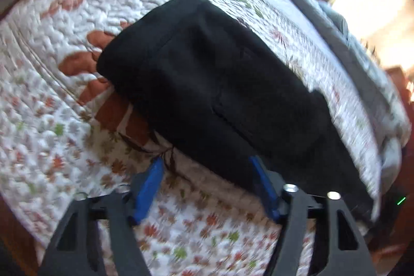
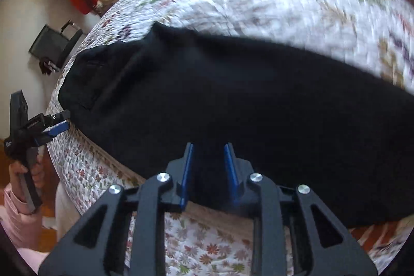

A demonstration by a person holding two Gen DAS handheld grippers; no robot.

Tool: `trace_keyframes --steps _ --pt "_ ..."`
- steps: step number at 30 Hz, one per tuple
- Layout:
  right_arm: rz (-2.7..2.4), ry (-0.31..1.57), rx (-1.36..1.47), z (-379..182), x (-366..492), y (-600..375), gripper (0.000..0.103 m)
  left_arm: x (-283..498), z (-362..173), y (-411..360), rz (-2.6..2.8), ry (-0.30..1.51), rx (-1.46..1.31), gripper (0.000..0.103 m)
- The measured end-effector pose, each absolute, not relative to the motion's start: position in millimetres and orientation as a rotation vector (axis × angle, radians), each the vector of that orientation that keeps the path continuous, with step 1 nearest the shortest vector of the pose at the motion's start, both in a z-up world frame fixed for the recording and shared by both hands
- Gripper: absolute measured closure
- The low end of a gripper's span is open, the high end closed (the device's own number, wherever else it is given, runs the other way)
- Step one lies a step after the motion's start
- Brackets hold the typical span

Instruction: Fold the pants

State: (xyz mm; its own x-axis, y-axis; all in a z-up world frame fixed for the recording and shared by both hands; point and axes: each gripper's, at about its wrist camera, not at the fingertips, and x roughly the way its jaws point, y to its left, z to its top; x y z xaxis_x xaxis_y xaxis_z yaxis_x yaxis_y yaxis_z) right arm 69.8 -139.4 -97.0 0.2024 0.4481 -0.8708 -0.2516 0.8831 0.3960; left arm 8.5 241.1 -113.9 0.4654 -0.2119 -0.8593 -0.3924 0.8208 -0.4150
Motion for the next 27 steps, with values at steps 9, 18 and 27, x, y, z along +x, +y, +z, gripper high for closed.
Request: trace_keyframes --steps 9,18,27 --pt "0.489 1.275 0.246 -100.1 68.9 -144.1 0.076 14.0 -78.7 245.2 0.132 0.939 -0.647 0.085" --pt "0.485 1.270 0.371 -108.2 67.6 -153.6 0.073 21.4 -111.6 234.4 0.207 1.037 -0.518 0.079" --pt "0.306 1.190 0.410 -75.7 27.0 -245.5 0.052 10.4 -90.2 128.5 -0.025 1.132 -0.454 0.054"
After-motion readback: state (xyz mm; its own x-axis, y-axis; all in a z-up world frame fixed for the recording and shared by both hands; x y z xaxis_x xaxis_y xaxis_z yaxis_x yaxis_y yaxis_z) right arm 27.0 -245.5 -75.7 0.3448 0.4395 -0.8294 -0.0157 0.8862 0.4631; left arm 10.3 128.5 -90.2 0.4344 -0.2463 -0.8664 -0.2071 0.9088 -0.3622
